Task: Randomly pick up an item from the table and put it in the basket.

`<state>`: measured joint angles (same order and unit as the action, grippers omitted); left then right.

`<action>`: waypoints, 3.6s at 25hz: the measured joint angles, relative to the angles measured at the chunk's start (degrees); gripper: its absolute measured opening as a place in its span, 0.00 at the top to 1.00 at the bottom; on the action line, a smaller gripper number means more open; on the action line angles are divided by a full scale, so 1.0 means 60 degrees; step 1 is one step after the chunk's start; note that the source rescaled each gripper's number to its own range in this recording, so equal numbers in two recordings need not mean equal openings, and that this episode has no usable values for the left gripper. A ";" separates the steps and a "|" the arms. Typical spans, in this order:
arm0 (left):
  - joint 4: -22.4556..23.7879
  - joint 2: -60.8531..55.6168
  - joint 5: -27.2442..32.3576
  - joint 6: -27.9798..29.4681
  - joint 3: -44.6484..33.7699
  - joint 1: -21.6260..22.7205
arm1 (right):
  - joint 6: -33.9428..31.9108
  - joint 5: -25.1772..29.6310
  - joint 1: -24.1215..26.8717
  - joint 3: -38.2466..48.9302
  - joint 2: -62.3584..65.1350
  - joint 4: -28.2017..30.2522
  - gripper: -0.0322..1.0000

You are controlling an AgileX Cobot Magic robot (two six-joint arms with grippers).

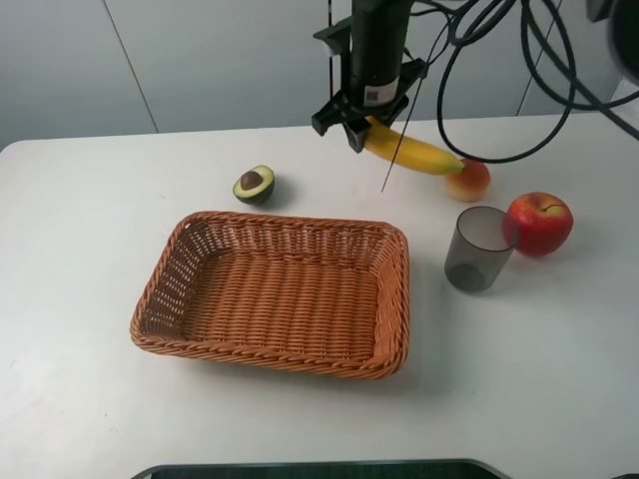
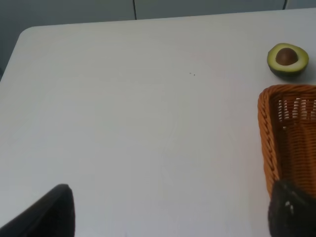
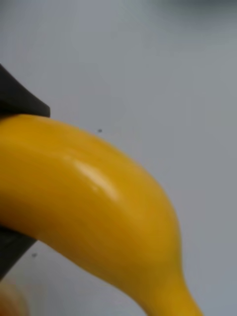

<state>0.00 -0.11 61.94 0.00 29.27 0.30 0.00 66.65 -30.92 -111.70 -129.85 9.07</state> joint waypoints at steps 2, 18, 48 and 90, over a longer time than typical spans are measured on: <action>0.0000 0.0000 0.0000 0.0000 0.0000 0.0000 | 0.0405 0.0365 -0.0060 0.0000 0.0408 0.0050 0.93; 0.0000 0.0000 0.0000 0.0000 0.0000 0.0000 | 0.2829 0.0622 -0.2423 0.0470 0.1837 -0.2015 0.93; 0.0000 0.0000 0.0000 0.0000 0.0000 0.0000 | 0.3183 -0.3034 -0.4276 0.5363 0.2324 -0.1396 0.93; 0.0000 0.0000 0.0000 0.0000 0.0000 0.0000 | -0.1886 -0.0650 0.2410 0.7887 0.9469 -0.1685 0.00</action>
<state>0.00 -0.11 61.94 0.00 29.27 0.30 -11.32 62.75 -16.46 -64.37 -73.03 -1.04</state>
